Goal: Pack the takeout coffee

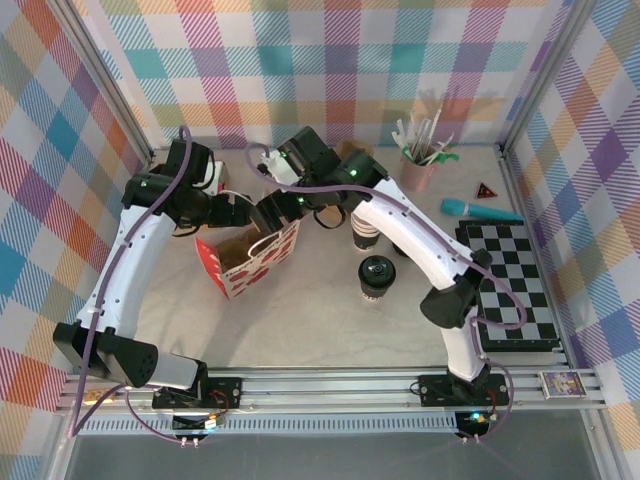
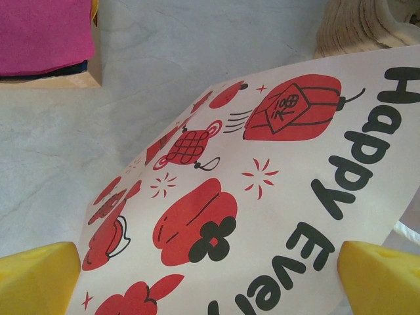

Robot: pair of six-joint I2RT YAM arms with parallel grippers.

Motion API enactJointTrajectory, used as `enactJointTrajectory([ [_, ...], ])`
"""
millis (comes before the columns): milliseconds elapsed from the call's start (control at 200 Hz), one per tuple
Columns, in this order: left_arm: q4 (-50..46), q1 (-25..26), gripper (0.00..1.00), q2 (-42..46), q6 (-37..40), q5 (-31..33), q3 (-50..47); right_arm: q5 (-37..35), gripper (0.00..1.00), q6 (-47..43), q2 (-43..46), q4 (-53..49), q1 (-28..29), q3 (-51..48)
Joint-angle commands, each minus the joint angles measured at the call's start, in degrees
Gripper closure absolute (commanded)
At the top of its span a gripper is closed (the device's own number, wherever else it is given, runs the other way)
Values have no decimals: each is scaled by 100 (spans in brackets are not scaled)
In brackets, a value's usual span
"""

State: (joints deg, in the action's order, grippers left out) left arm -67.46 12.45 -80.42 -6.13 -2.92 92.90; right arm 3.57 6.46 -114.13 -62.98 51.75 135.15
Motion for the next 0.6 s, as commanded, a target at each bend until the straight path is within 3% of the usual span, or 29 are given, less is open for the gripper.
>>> enactJointTrajectory([
  [0,-97,-67,0,-49,106,-68,92,-257,13,-222,326,240,38,-239],
  [290,-153,-67,0,92,130,-130,75,-294,14,-255,-580,-171,42,1127],
  [595,-153,-63,0,163,139,-86,18,-290,15,-250,-724,1,37,1241],
])
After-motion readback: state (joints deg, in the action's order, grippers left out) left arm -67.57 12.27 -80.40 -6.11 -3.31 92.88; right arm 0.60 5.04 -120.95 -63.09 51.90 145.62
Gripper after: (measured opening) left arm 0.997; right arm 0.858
